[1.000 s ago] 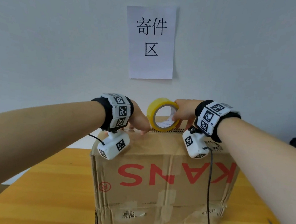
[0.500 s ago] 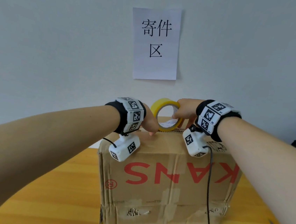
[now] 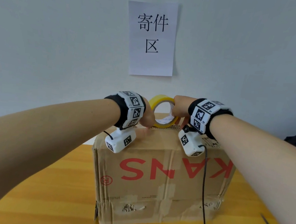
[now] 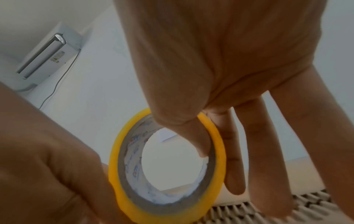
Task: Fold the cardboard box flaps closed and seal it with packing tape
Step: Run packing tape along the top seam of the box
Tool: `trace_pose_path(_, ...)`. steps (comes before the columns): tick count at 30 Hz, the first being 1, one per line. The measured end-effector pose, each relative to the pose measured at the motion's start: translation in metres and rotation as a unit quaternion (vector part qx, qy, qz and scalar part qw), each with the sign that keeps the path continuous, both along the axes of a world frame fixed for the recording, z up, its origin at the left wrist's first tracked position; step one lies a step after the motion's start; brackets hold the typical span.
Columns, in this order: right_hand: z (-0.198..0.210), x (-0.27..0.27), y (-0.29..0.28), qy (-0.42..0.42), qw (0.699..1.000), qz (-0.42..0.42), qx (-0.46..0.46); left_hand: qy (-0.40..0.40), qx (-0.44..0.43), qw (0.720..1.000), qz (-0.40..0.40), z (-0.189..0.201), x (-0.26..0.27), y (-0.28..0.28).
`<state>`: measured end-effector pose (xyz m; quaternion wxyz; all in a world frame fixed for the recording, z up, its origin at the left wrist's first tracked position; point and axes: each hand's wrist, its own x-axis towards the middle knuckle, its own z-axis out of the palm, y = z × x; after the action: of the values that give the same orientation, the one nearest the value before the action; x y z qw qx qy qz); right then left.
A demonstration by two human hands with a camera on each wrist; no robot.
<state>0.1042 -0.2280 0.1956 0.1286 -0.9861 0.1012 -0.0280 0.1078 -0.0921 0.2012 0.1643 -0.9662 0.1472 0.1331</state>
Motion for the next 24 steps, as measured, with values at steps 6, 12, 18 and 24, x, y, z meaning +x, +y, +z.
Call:
trace_pose_path(6,-0.001,-0.004,0.0,0.004,1.0,-0.002,-0.017,0.002,0.011,1.0,-0.014,0.002,-0.006,-0.001)
trace_pose_path(12,-0.001,-0.008,-0.006,0.004,1.0,-0.019,-0.02,0.005,-0.012,1.0,-0.002,0.0,-0.008,0.001)
trace_pose_path(18,0.001,-0.01,-0.008,-0.003,0.999,-0.034,-0.025,0.002,-0.003,1.0,-0.018,0.001,-0.016,0.002)
trace_pose_path(24,0.001,-0.021,-0.022,-0.008,0.998,-0.057,-0.01,-0.001,0.004,1.0,-0.029,0.003,-0.016,0.003)
